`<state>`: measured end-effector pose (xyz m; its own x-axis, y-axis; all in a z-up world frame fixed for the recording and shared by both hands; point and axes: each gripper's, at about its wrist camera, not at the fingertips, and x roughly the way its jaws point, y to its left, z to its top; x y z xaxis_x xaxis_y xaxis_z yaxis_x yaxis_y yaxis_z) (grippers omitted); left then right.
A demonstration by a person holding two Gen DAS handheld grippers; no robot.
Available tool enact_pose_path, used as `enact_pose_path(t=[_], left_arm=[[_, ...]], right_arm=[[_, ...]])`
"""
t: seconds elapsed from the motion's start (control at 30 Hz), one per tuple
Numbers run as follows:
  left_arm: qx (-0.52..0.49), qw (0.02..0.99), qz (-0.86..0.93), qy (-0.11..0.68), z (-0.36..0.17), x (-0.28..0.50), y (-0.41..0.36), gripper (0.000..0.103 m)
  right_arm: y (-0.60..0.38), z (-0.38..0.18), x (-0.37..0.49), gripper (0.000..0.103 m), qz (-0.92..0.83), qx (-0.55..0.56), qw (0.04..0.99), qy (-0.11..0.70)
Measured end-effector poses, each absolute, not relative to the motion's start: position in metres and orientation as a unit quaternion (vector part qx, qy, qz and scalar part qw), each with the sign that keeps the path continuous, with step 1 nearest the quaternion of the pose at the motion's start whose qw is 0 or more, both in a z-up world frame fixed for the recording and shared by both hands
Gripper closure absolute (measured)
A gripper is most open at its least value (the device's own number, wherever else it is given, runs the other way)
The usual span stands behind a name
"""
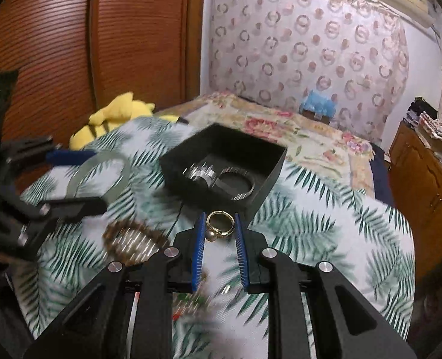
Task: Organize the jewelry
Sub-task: 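Drop the gold ring into the box with the right gripper while the left releases the jade bangle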
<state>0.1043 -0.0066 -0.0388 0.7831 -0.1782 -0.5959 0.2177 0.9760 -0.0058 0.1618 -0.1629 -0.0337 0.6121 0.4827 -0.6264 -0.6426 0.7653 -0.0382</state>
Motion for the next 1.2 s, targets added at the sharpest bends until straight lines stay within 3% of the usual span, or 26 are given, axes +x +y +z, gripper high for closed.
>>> enact_pose_path(t=[0.47,0.6,1.2], left_arm=[[0.051,0.942,-0.095,0.318,-0.032,0.151,-0.011,0.034],[0.053,0.942,-0.093,0.319,-0.029,0.164,-0.014,0.034],[0.072,0.926,-0.085,0.360,-0.049,0.242,-0.036,0.034]], right_arm=[[-0.141,-0.036,0.231,0.080,0.331,-0.106,0.881,0.322],[-0.148,-0.039,0.242,0.073,0.330,-0.084,0.881,0.329],[-0.193,-0.051,0.229,0.070,0.275,-0.068,0.896,0.343]])
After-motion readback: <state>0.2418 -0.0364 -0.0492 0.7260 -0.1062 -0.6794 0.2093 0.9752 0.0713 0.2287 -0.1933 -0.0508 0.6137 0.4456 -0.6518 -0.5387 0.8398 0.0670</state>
